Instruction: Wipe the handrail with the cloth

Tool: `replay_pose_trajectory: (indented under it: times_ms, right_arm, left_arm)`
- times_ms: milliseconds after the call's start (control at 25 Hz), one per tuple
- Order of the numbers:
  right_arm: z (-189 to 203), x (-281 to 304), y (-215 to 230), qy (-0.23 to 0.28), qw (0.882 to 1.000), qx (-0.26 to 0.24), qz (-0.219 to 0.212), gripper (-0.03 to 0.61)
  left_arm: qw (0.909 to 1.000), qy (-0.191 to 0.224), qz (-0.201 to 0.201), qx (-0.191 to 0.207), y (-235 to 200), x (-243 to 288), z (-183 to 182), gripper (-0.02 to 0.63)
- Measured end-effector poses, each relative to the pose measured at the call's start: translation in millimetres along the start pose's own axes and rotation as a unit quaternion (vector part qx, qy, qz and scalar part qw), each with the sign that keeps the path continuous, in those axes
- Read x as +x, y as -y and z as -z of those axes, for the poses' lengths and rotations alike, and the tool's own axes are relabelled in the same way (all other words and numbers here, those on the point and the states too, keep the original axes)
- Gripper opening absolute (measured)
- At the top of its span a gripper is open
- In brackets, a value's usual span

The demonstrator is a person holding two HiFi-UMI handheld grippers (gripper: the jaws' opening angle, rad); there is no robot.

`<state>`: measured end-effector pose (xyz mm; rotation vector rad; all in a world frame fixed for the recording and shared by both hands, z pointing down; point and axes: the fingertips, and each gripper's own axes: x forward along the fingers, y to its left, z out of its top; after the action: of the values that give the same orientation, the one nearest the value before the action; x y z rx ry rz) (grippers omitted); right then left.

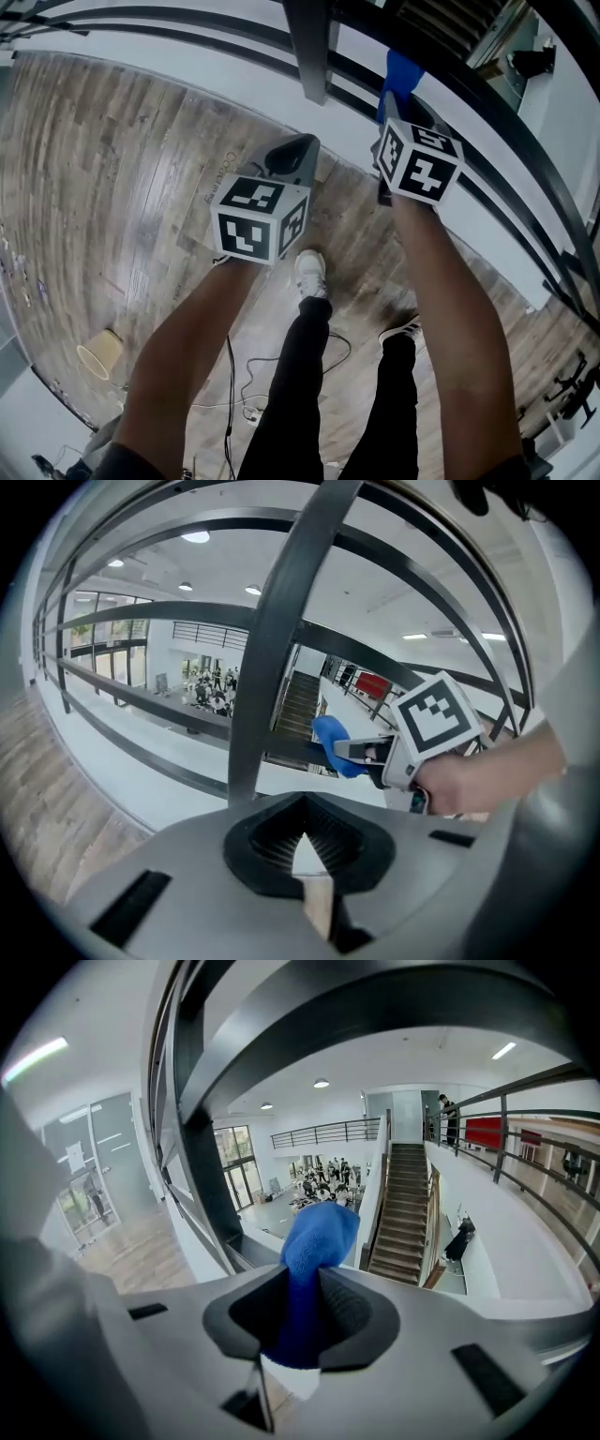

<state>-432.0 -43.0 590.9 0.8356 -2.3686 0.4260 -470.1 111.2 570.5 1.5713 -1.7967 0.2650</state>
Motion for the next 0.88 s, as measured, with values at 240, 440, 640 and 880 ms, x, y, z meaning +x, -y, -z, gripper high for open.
replay_pose_trajectory:
  times_ms: [240,440,640,880]
  right_arm:
    - [19,-28,50,0.002,1.0,0.008,0.013,0.1]
    - [38,-57,101,-0.02,0.999,0.03,0.028,0.1]
    - [55,-87,152,-0.044,0.998,0.047,0.02,0.1]
    - [77,-131,224,-0.034,0.996,0.067,0.056,0.1]
  left_arm:
    - [0.9997,-0.009,0.004,0.023,42,22,7,0.003]
    - [0.9988,-0.021,0.022,0.04,90,40,13,0.003]
    - [0.9965,-0.029,0.044,0.064,147,57,11,0.003]
    - [0.9925,-0.032,0.065,0.098,216,74,11,0.003]
